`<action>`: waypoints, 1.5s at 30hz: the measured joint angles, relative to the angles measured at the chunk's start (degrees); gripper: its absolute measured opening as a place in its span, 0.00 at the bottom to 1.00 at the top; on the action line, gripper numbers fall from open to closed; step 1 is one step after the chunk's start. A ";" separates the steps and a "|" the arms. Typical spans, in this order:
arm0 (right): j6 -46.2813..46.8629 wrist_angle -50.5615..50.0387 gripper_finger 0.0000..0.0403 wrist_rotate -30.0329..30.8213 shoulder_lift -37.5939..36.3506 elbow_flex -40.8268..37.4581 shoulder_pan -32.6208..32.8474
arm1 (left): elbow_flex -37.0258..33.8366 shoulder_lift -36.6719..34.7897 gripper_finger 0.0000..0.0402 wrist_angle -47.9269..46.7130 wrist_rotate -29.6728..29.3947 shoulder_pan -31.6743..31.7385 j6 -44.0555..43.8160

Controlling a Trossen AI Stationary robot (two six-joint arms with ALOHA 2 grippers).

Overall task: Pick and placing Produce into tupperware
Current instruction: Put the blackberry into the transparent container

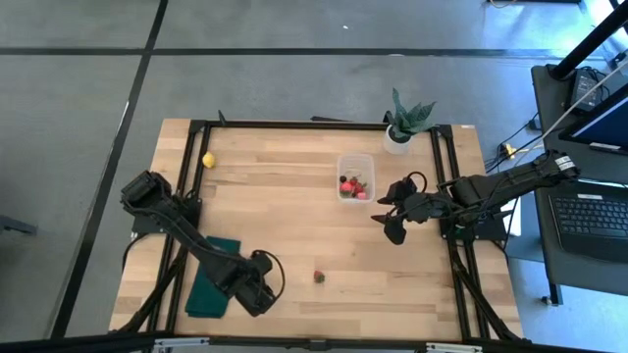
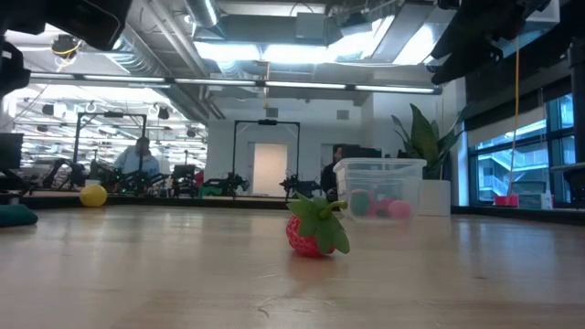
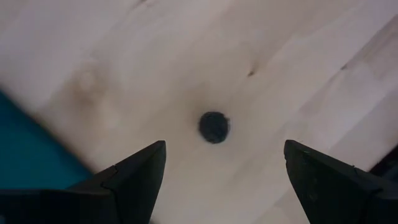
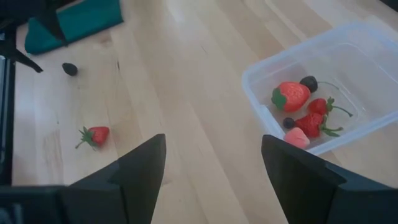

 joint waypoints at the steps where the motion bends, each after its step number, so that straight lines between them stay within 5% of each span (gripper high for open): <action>1: -0.02 0.05 0.66 0.00 0.01 0.00 0.00 | -0.09 0.00 0.78 0.85 0.06 0.15 0.02; 28: -1.66 0.00 0.66 0.00 0.00 -0.01 -0.02 | -0.36 6.01 0.78 3.03 3.88 2.77 0.02; 45: -1.66 -0.03 0.66 0.00 0.00 0.00 -0.02 | -0.36 6.03 0.58 3.03 4.73 2.98 0.04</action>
